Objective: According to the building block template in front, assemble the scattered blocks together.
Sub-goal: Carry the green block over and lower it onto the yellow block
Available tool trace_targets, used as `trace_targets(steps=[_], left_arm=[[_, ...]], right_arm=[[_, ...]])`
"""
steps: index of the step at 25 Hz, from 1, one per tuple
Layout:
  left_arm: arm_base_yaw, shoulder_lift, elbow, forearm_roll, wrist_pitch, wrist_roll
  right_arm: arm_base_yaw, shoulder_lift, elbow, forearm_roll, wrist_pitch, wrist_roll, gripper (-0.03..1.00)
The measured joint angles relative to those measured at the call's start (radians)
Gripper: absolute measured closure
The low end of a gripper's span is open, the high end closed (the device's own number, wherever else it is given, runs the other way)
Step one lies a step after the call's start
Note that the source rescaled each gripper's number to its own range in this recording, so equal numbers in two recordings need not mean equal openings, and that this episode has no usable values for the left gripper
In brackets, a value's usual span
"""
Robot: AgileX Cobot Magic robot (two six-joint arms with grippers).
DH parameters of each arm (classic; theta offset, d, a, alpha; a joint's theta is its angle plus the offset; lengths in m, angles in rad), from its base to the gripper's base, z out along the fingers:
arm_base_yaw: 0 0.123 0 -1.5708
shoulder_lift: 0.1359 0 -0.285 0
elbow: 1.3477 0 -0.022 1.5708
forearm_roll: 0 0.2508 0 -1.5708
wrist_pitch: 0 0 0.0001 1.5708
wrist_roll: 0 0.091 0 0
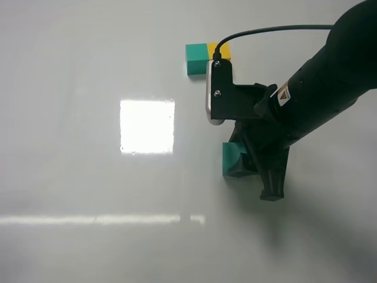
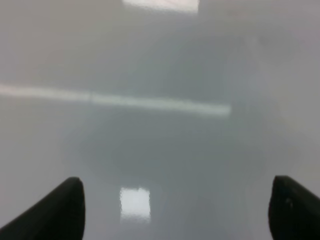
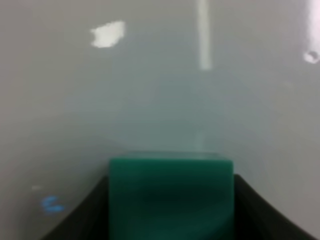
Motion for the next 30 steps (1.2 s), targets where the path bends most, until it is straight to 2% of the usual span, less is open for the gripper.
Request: trace_targets(steps=[8, 18, 27, 29, 30], left_arm=[[0.0, 0.0, 0.0, 0.0, 0.0, 0.0], [0.0, 0.0, 0.0, 0.0, 0.0, 0.0], [0.0, 0.0, 0.0, 0.0, 0.0, 0.0], [0.0, 0.0, 0.0, 0.0, 0.0, 0.0], [0.0, 0.0, 0.0, 0.0, 0.0, 0.0]], right_arm=[[0.0, -0.006, 0.021, -0.009, -0.005, -0.011, 0.96], [-0.006, -0.031, 0.027, -0.085, 0.003, -0.009, 0.97], [-0.006, -0.033, 0.027, -0.128, 0.003, 0.048, 0.97], [-0.006, -0.033, 0.027, -0.13, 0.003, 0.054, 0.87], [-0.006, -0.033, 0.027, -0.132, 0.004, 0.054, 0.76]])
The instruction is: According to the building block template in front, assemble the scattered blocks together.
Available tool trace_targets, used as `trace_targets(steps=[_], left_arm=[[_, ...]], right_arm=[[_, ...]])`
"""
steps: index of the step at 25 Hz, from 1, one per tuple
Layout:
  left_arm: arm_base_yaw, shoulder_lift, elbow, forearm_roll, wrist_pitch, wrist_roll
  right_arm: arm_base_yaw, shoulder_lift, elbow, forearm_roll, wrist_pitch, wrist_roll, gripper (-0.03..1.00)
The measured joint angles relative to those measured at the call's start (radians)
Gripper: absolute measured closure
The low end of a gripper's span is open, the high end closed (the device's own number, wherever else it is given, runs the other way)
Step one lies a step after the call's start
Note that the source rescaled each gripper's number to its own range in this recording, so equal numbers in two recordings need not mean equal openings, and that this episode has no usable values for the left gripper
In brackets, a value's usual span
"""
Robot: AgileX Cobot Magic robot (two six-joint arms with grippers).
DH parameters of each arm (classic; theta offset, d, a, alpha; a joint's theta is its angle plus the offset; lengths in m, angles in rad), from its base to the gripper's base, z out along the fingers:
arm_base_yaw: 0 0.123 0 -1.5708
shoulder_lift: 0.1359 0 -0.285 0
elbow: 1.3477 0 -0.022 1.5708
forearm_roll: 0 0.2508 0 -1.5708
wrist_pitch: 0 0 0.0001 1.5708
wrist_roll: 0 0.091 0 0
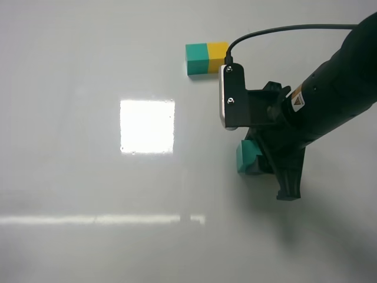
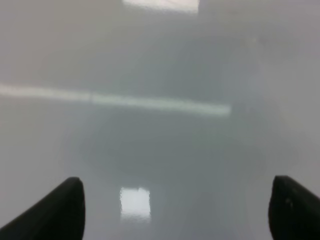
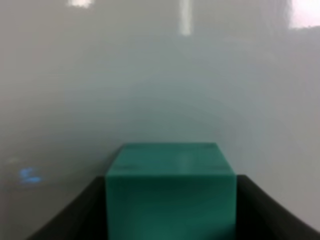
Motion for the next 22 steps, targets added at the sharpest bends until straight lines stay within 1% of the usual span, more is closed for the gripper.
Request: trace_targets(steps=[1, 3, 5, 7, 10, 13, 17, 20, 22], left_arm=[[0.0, 0.0, 0.0, 0.0, 0.0, 0.0], [0.0, 0.0, 0.0, 0.0, 0.0, 0.0], [0.0, 0.0, 0.0, 0.0, 0.0, 0.0], [0.0, 0.0, 0.0, 0.0, 0.0, 0.0], [0.0, 0.0, 0.0, 0.0, 0.0, 0.0], [0.0, 0.0, 0.0, 0.0, 0.0, 0.0], [0.0, 0.0, 0.0, 0.0, 0.0, 0.0], [0.0, 0.0, 0.0, 0.0, 0.0, 0.0], [0.0, 0.0, 0.0, 0.0, 0.0, 0.0]], right_arm=[[-0.001, 0.0, 0.0, 0.0, 0.0, 0.002, 0.64], [-0.001, 0.0, 0.0, -0.001, 0.0, 0.007, 0.47], [-0.001, 0.0, 0.0, 0.0, 0.0, 0.011, 0.36], [-0.001, -0.004, 0.0, 0.008, 0.0, 0.014, 0.3], [-0.001, -0.026, 0.001, 0.028, 0.003, 0.015, 0.26], [-0.002, -0.062, 0.001, 0.022, 0.026, 0.015, 0.26], [-0.031, -0.081, 0.001, 0.022, 0.051, 0.017, 0.26], [-0.044, -0.081, 0.002, 0.008, 0.049, 0.017, 0.26], [-0.044, -0.081, 0.005, 0.007, 0.036, 0.017, 0.28]])
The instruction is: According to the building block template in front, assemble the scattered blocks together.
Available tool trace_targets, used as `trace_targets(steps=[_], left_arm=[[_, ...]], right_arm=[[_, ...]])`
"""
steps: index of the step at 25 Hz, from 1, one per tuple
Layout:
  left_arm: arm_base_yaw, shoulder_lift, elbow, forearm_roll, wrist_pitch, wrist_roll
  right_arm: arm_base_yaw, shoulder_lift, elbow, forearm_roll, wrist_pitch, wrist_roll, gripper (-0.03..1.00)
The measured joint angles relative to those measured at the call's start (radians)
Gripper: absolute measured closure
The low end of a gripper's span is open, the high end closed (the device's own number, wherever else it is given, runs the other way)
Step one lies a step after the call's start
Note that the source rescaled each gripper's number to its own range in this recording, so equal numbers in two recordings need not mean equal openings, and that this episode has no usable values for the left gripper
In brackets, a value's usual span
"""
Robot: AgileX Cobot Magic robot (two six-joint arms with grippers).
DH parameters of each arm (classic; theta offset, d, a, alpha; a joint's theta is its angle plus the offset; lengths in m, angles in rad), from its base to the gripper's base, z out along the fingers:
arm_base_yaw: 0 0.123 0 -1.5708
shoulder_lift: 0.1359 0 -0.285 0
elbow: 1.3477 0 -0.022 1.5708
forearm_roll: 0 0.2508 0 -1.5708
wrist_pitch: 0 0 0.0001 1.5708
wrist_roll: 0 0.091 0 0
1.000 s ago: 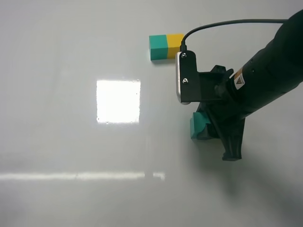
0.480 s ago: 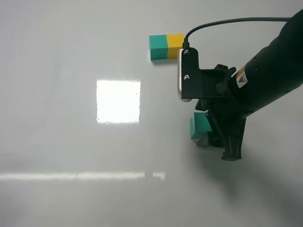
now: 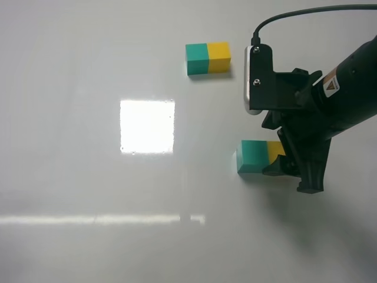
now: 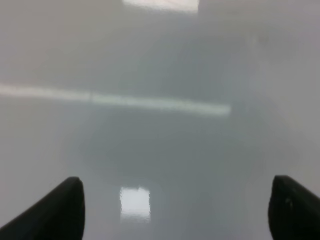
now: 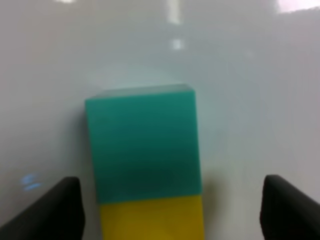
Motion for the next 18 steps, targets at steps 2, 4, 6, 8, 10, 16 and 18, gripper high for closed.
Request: trace_targets(steps=[2, 4, 6, 8, 10, 16, 18], left_arm=[[0.0, 0.0, 0.0, 0.0, 0.0, 0.0], [0.0, 0.0, 0.0, 0.0, 0.0, 0.0], [0.0, 0.0, 0.0, 0.0, 0.0, 0.0], [0.0, 0.0, 0.0, 0.0, 0.0, 0.0], [0.0, 0.0, 0.0, 0.0, 0.0, 0.0], [0.0, 0.0, 0.0, 0.0, 0.0, 0.0], [0.0, 0.0, 0.0, 0.0, 0.0, 0.0]], right_arm=[[0.0, 0.0, 0.017, -0.002, -0.018, 0.0, 0.3], [0.0, 0.0, 0.042, -0.01, -0.039, 0.004, 0.31], [0.0, 0.0, 0.07, -0.026, -0.064, 0.019, 0.31], [0.0, 0.0, 0.079, -0.042, -0.087, 0.037, 0.31], [0.0, 0.0, 0.081, -0.05, -0.113, 0.048, 0.31], [0.0, 0.019, 0.081, -0.052, -0.134, 0.074, 0.31], [0.0, 0.034, 0.081, -0.052, -0.134, 0.084, 0.31]])
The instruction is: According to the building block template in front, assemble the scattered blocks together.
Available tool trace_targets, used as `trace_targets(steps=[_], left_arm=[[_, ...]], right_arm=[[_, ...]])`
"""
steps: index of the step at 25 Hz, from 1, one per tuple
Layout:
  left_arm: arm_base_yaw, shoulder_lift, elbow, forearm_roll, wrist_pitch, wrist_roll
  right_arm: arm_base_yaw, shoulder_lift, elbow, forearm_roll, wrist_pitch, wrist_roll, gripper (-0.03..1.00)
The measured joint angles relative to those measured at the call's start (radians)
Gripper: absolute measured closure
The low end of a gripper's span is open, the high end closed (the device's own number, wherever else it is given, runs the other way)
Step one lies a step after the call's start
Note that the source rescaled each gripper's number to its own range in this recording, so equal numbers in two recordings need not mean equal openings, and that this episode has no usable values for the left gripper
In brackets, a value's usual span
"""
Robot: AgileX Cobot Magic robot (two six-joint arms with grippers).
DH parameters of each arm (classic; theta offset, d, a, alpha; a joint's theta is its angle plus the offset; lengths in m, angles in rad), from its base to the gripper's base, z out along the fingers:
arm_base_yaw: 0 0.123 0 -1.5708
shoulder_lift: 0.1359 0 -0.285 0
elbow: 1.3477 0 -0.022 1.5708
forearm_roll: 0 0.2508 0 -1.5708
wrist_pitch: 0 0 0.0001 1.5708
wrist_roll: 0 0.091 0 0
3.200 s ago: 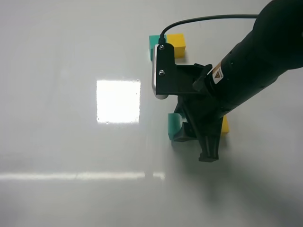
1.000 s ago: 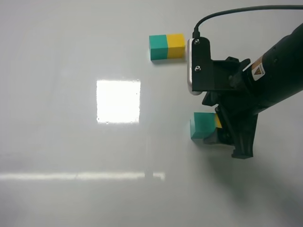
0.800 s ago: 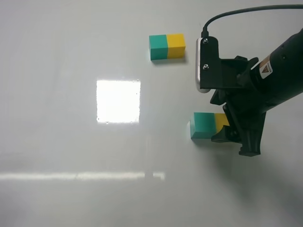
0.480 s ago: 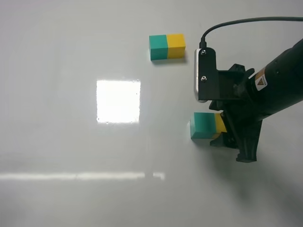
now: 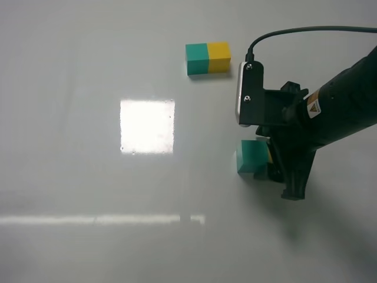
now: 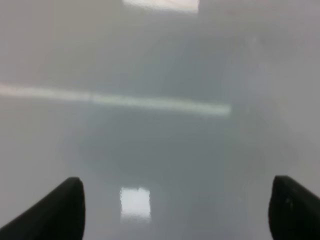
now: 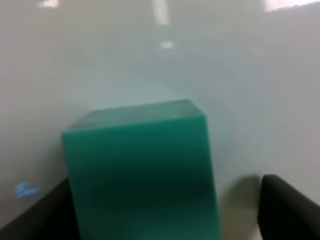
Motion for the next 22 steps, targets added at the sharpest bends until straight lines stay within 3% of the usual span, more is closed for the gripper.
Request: trace_targets(steps=[3, 5, 10, 22], left_arm=[[0.0, 0.0, 0.0, 0.0, 0.0, 0.0], [0.0, 0.0, 0.0, 0.0, 0.0, 0.0], [0.0, 0.0, 0.0, 0.0, 0.0, 0.0], [0.0, 0.0, 0.0, 0.0, 0.0, 0.0]], right_arm=[[0.0, 0.005, 0.001, 0.001, 0.0, 0.009, 0.34], [0.0, 0.005, 0.001, 0.001, 0.001, 0.011, 0.42], [0.0, 0.005, 0.002, 0.003, 0.008, 0.016, 0.95], [0.0, 0.005, 0.002, 0.008, 0.02, 0.016, 0.97]])
